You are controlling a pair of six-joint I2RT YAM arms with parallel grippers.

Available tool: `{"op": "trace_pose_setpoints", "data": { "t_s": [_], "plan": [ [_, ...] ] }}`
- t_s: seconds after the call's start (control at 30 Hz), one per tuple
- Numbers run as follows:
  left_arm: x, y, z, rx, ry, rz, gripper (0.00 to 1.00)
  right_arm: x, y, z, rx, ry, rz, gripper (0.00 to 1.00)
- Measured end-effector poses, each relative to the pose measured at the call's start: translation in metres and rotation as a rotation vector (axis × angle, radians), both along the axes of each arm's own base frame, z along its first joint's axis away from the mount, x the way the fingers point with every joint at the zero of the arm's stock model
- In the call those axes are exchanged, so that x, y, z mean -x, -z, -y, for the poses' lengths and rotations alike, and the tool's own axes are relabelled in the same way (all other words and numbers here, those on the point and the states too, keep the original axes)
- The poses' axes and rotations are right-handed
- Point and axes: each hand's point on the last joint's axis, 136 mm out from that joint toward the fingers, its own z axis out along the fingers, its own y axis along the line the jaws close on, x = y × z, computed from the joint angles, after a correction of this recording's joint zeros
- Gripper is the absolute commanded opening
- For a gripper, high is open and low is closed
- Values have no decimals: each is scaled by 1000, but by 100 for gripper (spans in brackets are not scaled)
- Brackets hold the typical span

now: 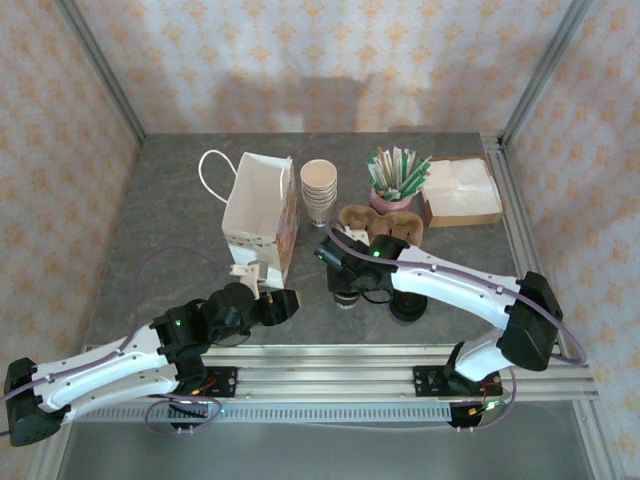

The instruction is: Pack the takeout coffee

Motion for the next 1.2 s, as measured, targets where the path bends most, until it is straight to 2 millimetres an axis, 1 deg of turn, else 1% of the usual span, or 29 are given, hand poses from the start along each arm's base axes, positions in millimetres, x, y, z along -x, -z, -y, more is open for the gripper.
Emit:
{"op": "trace_pose_setpoints", "data": {
  "t_s": [0.47, 0.87, 0.97, 1.2],
  "plan": [
    [0, 1, 0, -2, 0, -1, 59, 1, 5, 1, 6, 14, 20, 63],
    [0, 5, 0, -20, 0, -12, 58, 4, 18, -2, 85, 10, 72, 63],
    [0, 7, 0, -24, 1, -16, 58, 4, 22, -1, 74, 28, 77, 64],
    [4, 12, 6, -37, 21, -27, 58, 3, 26, -6, -36, 72, 109, 65]
  ]
}}
